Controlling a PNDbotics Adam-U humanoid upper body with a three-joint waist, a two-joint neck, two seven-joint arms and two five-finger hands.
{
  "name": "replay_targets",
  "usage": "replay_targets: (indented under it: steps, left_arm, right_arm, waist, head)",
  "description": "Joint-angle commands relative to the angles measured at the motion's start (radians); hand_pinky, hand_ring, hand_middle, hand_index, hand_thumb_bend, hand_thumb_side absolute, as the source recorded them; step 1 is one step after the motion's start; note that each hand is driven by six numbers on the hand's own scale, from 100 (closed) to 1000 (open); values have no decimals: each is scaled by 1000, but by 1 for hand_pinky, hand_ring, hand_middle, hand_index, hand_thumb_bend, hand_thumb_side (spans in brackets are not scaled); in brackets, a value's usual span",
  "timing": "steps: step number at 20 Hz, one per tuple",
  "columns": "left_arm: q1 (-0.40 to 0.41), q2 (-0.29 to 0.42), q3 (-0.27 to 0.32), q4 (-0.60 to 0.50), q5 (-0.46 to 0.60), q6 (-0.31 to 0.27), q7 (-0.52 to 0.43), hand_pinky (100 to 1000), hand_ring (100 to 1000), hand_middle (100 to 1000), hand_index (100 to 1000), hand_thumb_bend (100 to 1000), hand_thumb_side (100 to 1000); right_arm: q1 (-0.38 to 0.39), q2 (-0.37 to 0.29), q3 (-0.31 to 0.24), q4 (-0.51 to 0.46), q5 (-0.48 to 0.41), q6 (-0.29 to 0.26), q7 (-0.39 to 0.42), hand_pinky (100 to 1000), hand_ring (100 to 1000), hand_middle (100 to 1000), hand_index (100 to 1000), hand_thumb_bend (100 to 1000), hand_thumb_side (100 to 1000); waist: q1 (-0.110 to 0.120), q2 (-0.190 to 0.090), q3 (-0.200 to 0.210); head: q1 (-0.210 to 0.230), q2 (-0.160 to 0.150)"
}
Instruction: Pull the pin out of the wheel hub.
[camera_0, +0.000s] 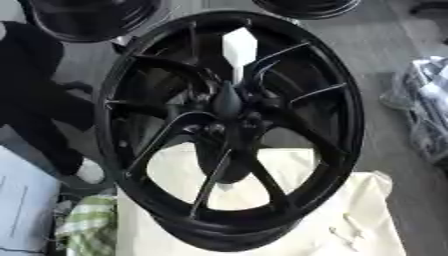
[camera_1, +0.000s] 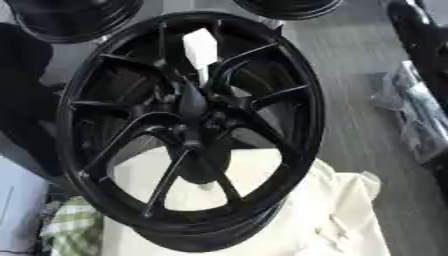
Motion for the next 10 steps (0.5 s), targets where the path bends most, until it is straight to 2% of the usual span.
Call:
replay_targets:
  steps: [1,5,10]
  left_arm:
    - [-2,36,2,-10,-9,0,-3,782,748,779,775,184,863]
    - [0,40,1,-9,-8,1,-3,782,748,780,777,184,862]
    - [-1,43,7,-9,-2,0,13,782,747,781,780,185,860]
  right_arm:
    - [-67,11,34,51,76,-35,88,787,727,711,802,459,359]
    - [-143,55,79,124,154,-116,205,801,744,725,813,497,340]
    - [-223,141,119,248,252,-256,393,824,768,747,824,516,334]
  waist:
    - [-4,-27,4]
    - [-6,-29,14]
    - [-3,-34,26]
  head:
    - [-6,10]
    - [-14,13]
    - [-28,14]
